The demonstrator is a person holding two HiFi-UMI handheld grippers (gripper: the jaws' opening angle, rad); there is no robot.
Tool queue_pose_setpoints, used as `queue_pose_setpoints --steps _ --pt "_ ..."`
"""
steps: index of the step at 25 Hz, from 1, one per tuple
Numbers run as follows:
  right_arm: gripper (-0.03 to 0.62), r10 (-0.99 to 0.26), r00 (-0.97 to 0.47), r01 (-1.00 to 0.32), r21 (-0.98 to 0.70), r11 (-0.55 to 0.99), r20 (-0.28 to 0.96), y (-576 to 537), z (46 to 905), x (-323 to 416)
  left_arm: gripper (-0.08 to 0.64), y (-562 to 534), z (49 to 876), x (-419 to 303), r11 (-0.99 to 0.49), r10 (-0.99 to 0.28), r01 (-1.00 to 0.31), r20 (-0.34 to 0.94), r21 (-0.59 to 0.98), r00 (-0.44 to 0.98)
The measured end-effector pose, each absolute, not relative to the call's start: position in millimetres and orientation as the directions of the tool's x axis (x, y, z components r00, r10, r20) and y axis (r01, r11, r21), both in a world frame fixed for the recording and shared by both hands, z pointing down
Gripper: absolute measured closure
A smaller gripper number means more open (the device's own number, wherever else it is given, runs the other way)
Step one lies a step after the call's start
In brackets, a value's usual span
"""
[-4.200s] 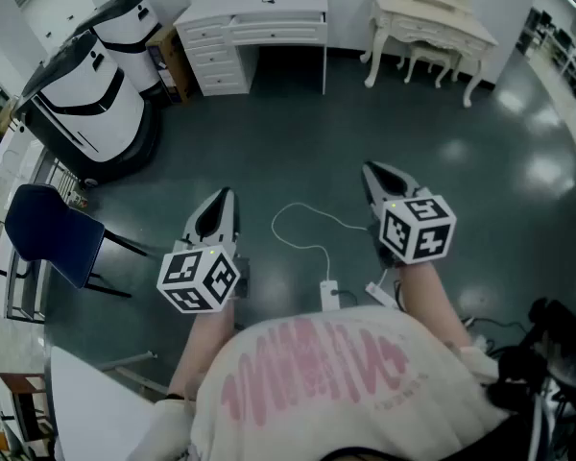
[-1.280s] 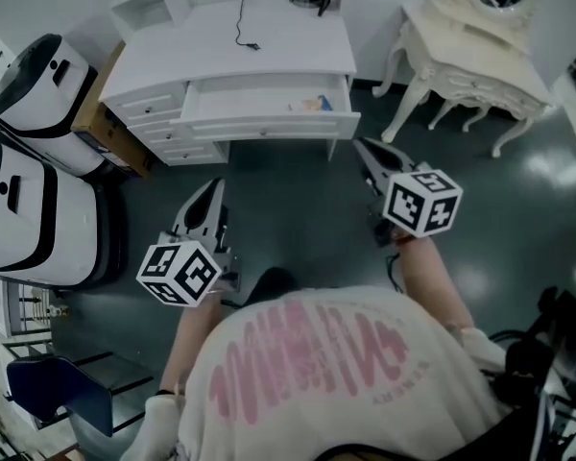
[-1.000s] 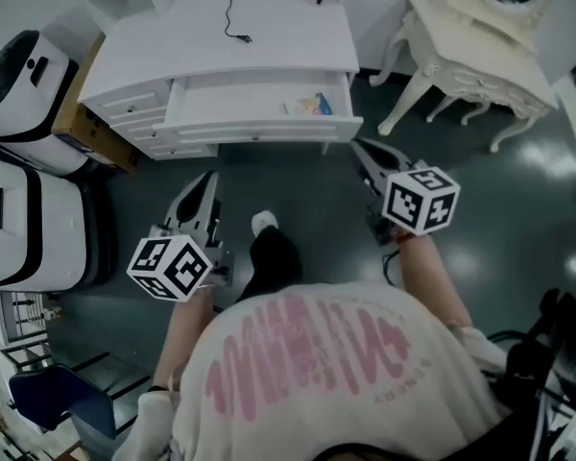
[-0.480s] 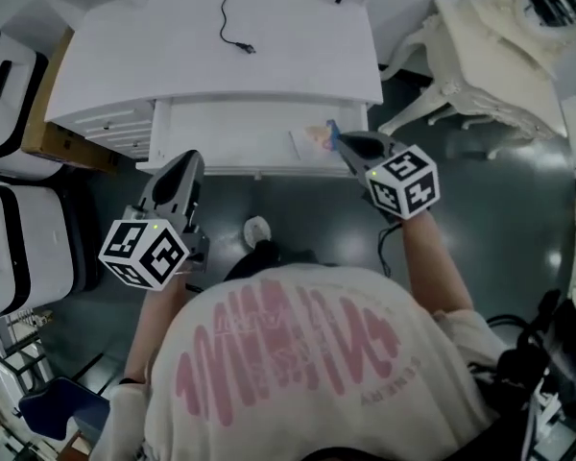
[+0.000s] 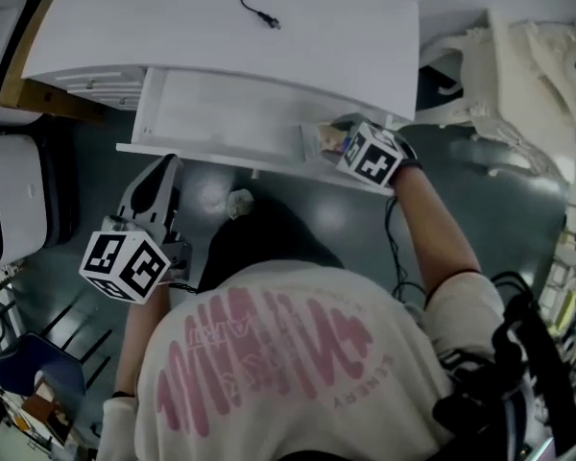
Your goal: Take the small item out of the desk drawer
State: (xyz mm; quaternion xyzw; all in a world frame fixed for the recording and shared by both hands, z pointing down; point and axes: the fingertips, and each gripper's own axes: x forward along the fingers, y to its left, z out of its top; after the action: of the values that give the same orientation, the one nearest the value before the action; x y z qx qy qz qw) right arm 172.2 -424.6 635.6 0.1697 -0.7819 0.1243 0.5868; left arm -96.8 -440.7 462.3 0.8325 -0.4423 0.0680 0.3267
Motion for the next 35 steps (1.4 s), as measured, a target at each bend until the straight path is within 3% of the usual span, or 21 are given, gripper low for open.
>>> queue_pose_setpoints --steps 8,23,27,35 --pt "0.256 -0.005 -0.185 -0.192 -0.031 0.981 0.983 -427.5 676.0 176.5 0.531 -411.3 489.6 -120.2 -0.243 -0.742 -0.844 0.469 0.479 0.479" --pt "0.221 0.130 -0.226 -0.220 -0.181 0.959 0.965 -416.8 696.6 180.1 0.531 -375.9 484.5 -126.3 -0.166 -0.786 -0.874 0.475 0.457 0.397" --pt "0.167 0.186 -0.190 -0.156 -0.217 0.964 0.964 -404.8 690.8 186.8 0.532 -373.1 481.5 -128.5 -0.160 -0.793 -0.877 0.470 0.453 0.387" --pt "0.123 0.116 -0.100 -0.052 -0.122 0.991 0.988 -397.5 709.6 190.7 0.531 -372.4 482.2 -130.7 -0.160 -0.789 -0.877 0.475 0.454 0.390"
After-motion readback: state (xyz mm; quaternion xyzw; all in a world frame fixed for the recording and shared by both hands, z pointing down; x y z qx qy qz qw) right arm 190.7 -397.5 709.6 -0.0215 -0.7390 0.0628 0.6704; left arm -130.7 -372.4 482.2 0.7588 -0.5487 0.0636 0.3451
